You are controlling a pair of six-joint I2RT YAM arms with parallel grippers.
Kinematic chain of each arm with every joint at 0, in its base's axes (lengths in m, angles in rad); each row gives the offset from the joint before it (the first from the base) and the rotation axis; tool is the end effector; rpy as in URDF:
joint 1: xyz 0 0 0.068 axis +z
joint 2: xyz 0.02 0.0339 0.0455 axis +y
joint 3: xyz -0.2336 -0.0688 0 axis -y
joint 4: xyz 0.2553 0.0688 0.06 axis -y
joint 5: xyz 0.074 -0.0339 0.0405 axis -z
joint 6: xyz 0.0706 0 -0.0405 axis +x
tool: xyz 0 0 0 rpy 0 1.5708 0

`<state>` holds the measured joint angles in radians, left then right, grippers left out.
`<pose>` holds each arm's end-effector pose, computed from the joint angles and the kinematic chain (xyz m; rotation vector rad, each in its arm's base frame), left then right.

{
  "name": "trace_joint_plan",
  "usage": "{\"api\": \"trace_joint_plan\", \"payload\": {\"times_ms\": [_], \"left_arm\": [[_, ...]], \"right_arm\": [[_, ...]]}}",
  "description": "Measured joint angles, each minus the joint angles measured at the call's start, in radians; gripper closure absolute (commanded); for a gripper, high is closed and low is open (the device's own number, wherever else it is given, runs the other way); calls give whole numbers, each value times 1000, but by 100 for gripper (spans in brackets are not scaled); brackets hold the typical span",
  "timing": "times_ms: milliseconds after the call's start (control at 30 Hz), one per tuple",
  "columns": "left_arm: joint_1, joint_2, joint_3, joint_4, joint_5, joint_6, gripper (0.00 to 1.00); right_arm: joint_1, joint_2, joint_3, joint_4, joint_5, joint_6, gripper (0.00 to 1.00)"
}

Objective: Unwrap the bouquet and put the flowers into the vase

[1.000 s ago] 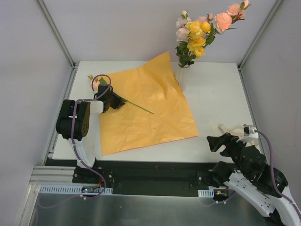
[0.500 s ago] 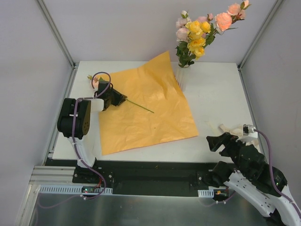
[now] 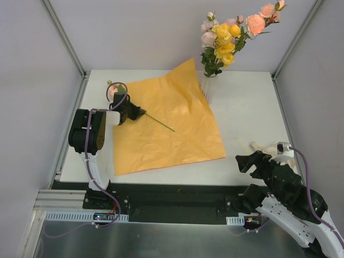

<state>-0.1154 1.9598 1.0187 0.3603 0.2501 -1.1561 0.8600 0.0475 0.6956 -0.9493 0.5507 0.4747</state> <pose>0.4216 -0.0665 0.0805 -1.0088 2.0745 -0.9705 0.0816 0.0381 0.2867 0.0231 1.8470 0.4230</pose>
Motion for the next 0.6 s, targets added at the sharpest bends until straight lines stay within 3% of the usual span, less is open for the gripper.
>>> {"api": "trace_joint_plan", "payload": {"times_ms": [200, 600], "left_arm": [[5, -59, -9, -32, 23, 56, 100], [5, -640, -47, -90, 122, 223, 100]], "right_arm": [[0, 40, 0, -3, 0, 4, 8], [0, 296, 66, 63, -18, -106, 6]]}}
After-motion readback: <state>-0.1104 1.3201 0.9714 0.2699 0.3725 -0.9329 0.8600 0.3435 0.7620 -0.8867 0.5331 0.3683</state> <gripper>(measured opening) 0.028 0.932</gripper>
